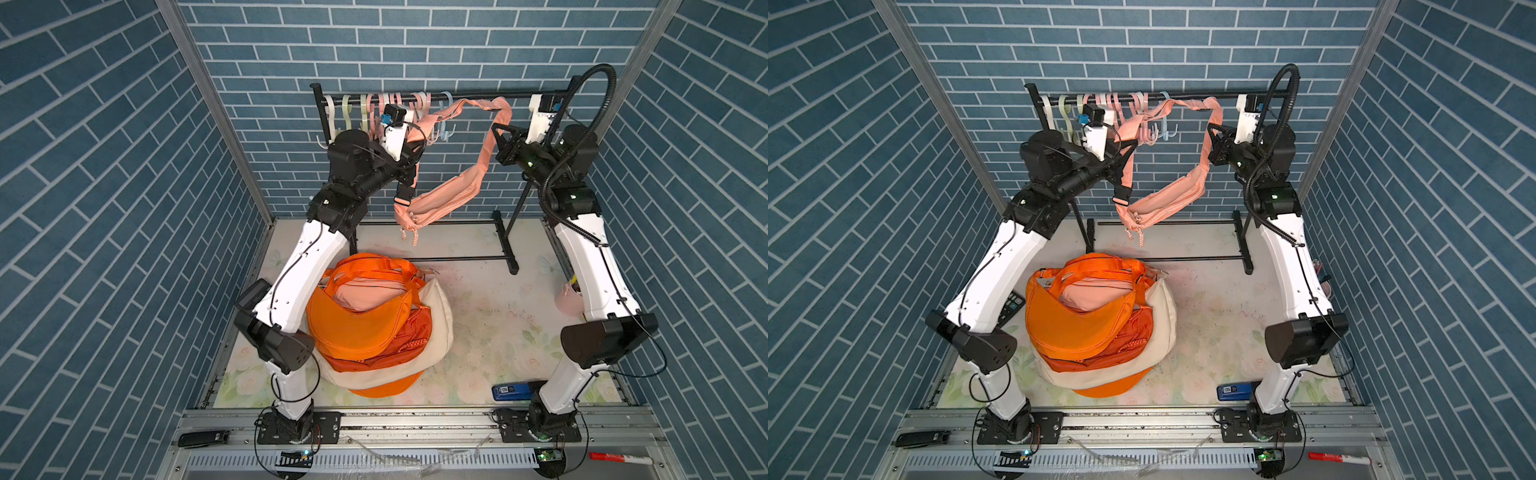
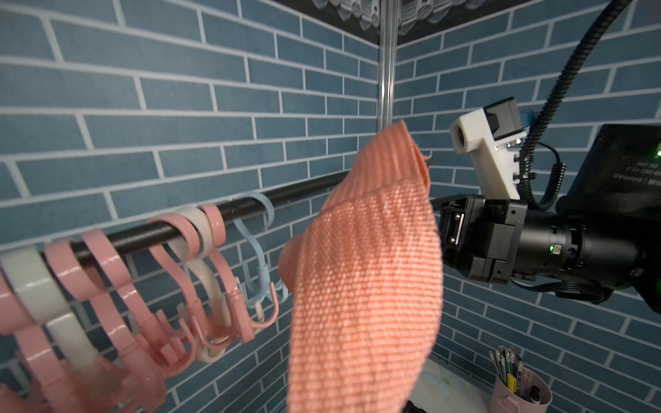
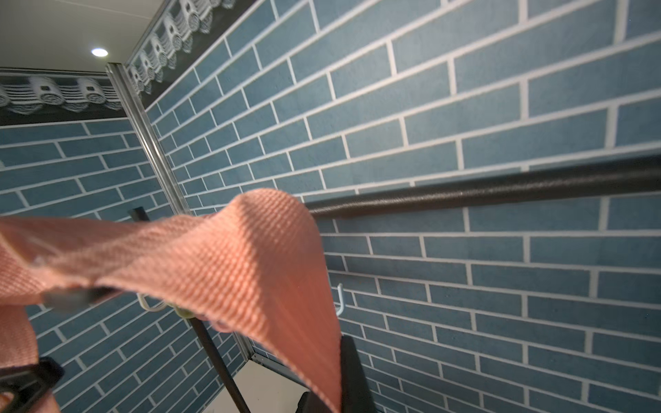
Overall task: Take the bag off the hook
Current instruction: Pick up the bag from the hook, then place the bag inside the bag.
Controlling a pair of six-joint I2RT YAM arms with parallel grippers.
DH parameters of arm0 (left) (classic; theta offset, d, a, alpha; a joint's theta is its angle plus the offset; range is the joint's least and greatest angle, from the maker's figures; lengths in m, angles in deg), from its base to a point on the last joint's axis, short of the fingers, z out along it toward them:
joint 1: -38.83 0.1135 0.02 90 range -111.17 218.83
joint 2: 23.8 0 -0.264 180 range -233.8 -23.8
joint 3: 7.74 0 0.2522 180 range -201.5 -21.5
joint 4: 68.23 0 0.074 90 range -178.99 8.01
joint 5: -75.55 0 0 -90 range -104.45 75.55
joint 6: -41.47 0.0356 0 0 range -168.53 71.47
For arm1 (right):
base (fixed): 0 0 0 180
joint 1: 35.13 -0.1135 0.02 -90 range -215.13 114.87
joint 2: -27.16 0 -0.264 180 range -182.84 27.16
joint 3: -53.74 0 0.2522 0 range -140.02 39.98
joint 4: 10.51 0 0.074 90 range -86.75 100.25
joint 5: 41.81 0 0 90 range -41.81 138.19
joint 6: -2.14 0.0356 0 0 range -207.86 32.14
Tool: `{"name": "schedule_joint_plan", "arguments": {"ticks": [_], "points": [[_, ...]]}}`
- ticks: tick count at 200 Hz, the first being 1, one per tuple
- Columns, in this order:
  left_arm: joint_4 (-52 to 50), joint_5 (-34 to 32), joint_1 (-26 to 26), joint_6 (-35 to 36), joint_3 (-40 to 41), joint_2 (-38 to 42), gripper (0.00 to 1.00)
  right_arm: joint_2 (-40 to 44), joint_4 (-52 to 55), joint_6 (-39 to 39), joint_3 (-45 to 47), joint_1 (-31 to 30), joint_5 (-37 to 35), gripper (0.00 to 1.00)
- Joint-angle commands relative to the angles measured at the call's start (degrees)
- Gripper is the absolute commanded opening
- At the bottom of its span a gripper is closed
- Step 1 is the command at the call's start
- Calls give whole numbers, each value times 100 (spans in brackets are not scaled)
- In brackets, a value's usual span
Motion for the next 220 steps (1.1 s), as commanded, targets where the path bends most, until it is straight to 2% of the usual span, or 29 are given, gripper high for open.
{"name": "schedule_joint_plan", "arguments": {"ticks": [1, 22, 52, 93, 132, 165, 186, 220], "points": [[241, 186, 14, 102, 417, 501, 0, 589, -269, -325, 400, -35, 9, 0], [228, 182, 14, 62, 801, 999, 0, 1105, -403, -375, 869, -85, -78, 0], [667, 74, 12, -101, 1818, 1826, 0, 1773, -588, -281, 1385, -254, -33, 0], [375, 102, 14, -204, 2263, 2563, 0, 2480, -527, -168, 1776, -575, -12, 0], [362, 29, 14, -279, 3063, 3447, 0, 2931, -250, -179, 1904, -1032, -22, 0], [-301, -54, 10, -126, 3265, 4046, 0, 3110, 281, -423, 1864, -1525, -139, 0], [-727, -94, 14, -68, 3350, 4436, 0, 3200, 803, -853, 1872, -2015, -465, 0], [-1419, -232, 9, 37, 3500, 5076, 0, 3388, 928, -1274, 2186, -2756, -931, 0]]}}
